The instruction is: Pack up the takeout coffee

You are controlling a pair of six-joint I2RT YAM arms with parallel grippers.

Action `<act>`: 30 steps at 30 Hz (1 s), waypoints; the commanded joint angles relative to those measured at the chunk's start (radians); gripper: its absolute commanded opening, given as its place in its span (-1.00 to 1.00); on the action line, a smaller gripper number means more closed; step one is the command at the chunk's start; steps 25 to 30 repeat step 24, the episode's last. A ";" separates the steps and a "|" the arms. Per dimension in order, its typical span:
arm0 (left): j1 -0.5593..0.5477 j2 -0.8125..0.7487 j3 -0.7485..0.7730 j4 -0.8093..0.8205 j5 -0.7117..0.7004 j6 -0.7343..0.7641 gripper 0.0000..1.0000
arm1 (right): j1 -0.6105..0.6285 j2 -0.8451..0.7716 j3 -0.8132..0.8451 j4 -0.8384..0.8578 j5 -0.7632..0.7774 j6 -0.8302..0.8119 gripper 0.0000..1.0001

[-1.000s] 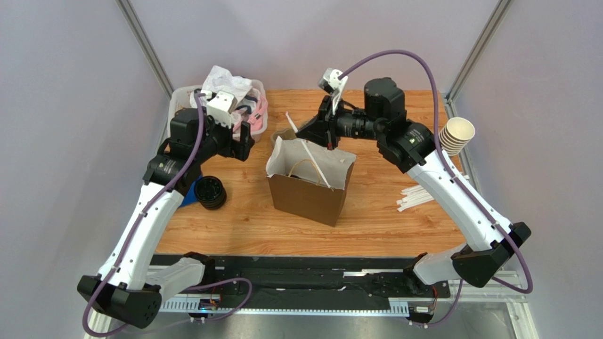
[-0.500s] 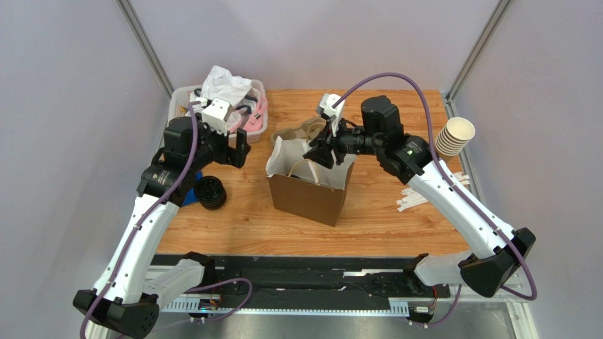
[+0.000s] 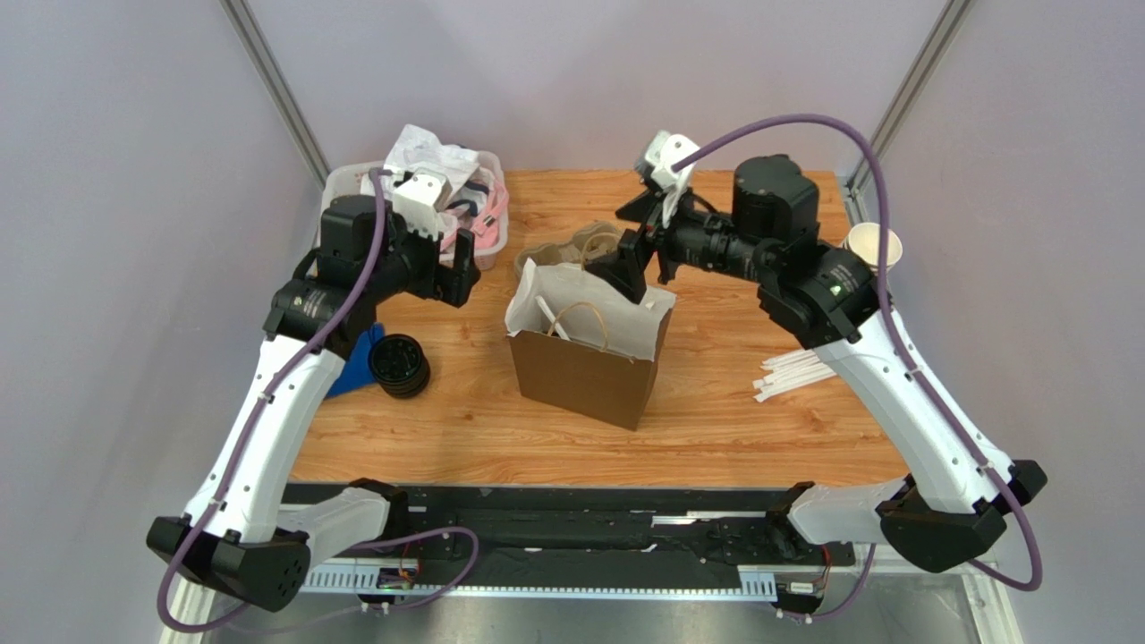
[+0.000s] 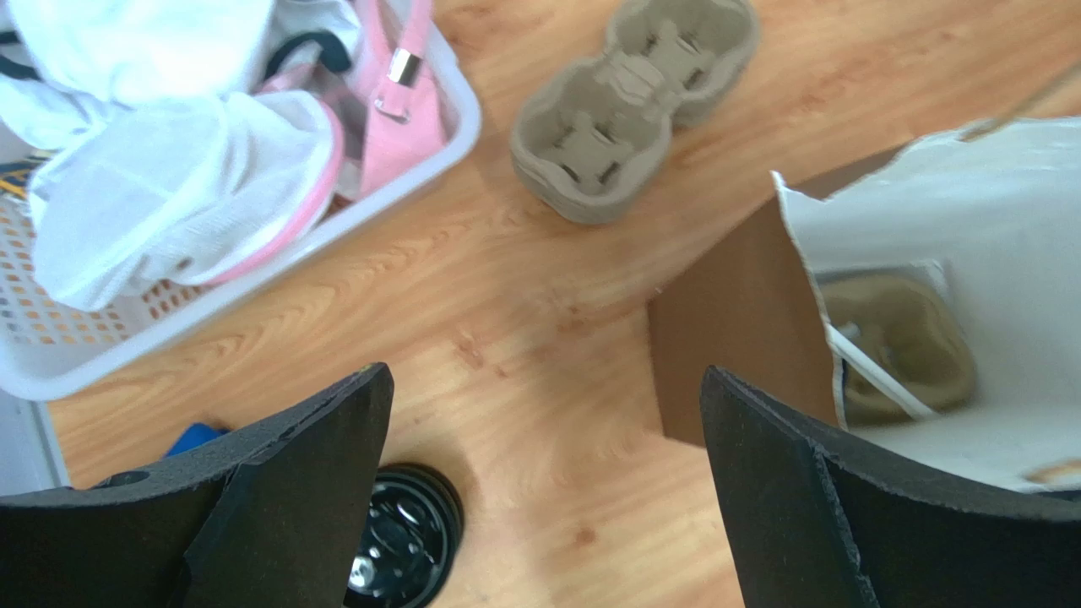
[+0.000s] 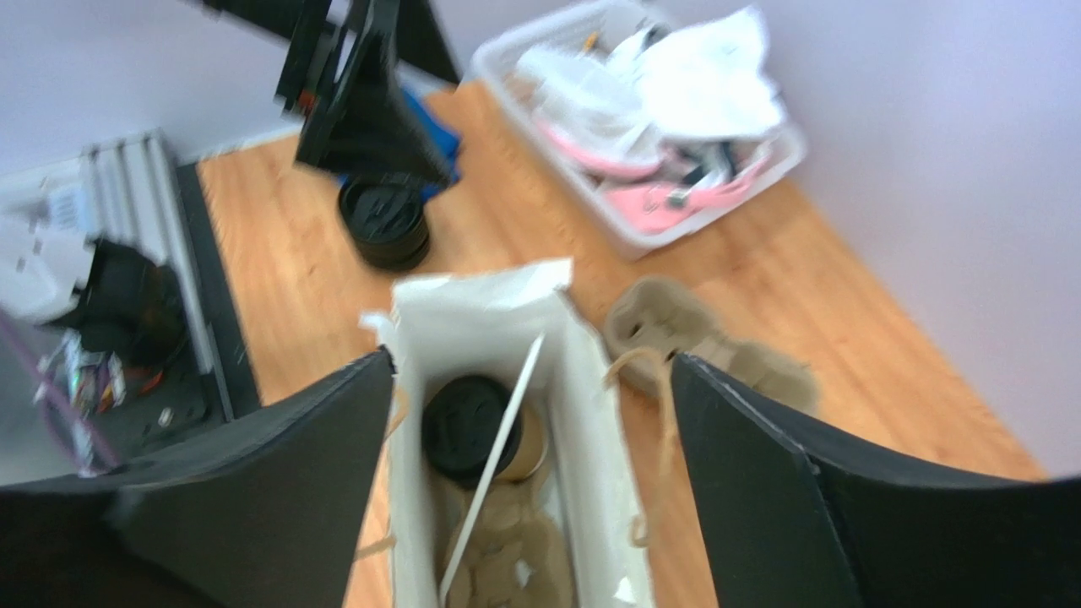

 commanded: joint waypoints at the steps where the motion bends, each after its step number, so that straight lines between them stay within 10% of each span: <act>1: 0.008 0.091 0.181 -0.146 0.116 -0.001 0.98 | -0.043 -0.023 0.104 0.045 0.218 0.074 0.96; 15: 0.279 0.473 0.570 -0.473 0.473 0.008 0.98 | -0.587 -0.070 -0.185 -0.112 0.263 0.200 1.00; 30: 0.335 0.496 0.504 -0.464 0.402 0.086 0.98 | -0.652 -0.110 -0.342 -0.122 0.226 0.200 1.00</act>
